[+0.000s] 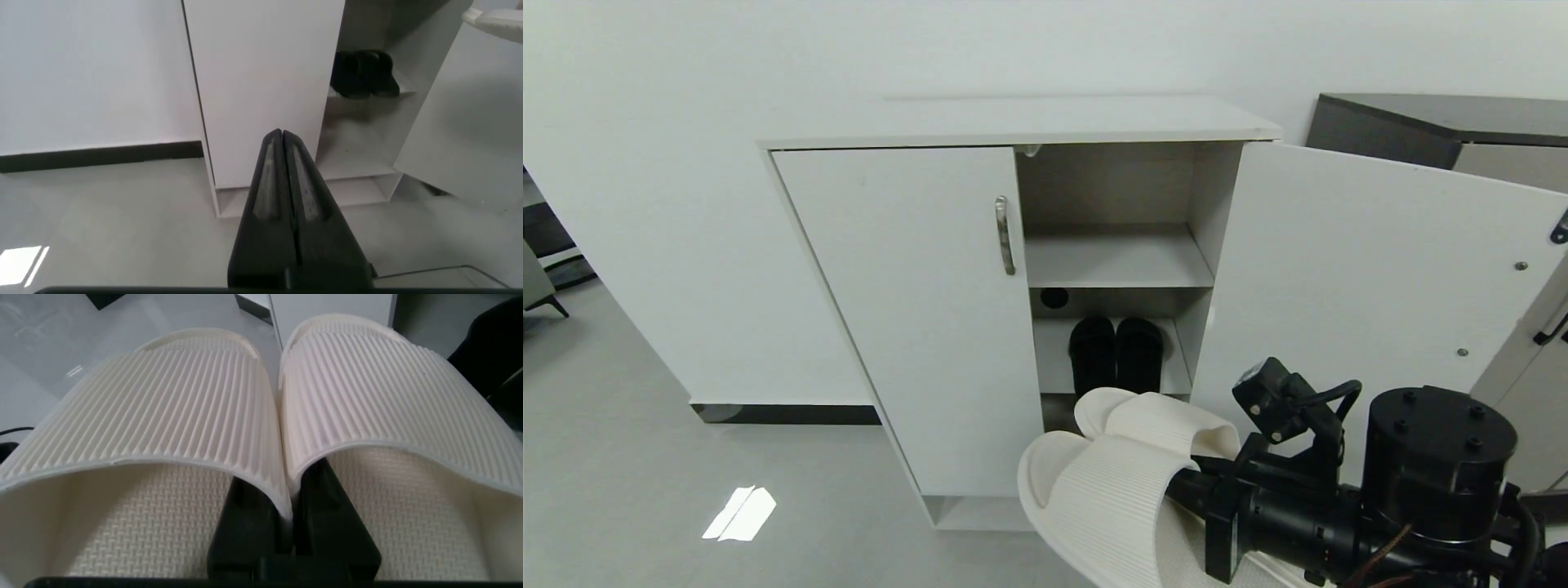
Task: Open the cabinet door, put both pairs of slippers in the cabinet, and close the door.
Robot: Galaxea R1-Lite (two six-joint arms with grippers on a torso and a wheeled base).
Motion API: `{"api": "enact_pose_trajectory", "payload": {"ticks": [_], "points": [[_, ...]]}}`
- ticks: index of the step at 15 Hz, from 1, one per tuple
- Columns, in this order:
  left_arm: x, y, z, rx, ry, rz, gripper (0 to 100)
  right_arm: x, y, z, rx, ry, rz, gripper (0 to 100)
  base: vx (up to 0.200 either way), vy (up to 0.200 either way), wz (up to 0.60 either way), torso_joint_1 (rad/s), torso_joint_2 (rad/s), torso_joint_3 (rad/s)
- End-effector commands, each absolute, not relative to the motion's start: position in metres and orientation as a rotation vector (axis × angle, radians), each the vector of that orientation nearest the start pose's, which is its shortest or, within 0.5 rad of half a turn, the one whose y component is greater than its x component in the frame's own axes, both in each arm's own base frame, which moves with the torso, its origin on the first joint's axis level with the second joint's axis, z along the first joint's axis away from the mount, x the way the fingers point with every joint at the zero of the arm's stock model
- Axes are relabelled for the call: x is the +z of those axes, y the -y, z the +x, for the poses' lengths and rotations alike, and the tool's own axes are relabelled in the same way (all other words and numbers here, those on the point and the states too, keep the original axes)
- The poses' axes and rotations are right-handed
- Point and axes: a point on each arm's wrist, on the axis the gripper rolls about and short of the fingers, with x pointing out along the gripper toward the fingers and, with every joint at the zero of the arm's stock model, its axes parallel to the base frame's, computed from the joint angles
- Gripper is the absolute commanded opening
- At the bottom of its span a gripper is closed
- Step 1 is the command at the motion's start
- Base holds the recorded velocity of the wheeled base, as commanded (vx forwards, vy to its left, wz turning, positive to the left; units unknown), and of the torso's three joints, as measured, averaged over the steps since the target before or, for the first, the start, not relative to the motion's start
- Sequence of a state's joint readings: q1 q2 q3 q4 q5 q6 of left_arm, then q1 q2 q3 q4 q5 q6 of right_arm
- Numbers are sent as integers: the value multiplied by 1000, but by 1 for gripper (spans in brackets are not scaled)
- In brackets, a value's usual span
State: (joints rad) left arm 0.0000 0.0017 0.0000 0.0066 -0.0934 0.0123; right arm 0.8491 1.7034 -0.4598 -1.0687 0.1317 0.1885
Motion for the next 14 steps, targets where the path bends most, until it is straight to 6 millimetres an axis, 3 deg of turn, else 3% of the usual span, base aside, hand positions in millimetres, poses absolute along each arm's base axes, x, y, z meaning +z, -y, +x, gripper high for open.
{"api": "enact_pose_trajectory", "payload": {"ticks": [1, 4, 7, 9, 12, 14], "points": [[75, 2, -23, -94, -7, 12, 0, 137, -203, 174, 960, -267, 107, 0, 0, 0, 0, -124, 447, 315], [75, 2, -23, -94, -7, 12, 0, 137, -203, 174, 960, -267, 107, 0, 0, 0, 0, -76, 333, 243], [75, 2, -23, -94, -7, 10, 0, 136, -204, 174, 961, -254, 93, 0, 0, 0, 0, -15, 57, 21], [75, 2, -23, -94, -7, 10, 0, 126, -210, 180, 910, -223, -15, 0, 0, 0, 0, 0, 0, 0], [75, 2, -23, -94, -7, 10, 0, 148, -242, 207, 537, -237, -80, 0, 0, 0, 0, 0, 0, 0], [75, 2, -23, -95, -7, 16, 0, 187, -264, 210, 409, -377, -44, 0, 0, 0, 0, 0, 0, 0]]}}
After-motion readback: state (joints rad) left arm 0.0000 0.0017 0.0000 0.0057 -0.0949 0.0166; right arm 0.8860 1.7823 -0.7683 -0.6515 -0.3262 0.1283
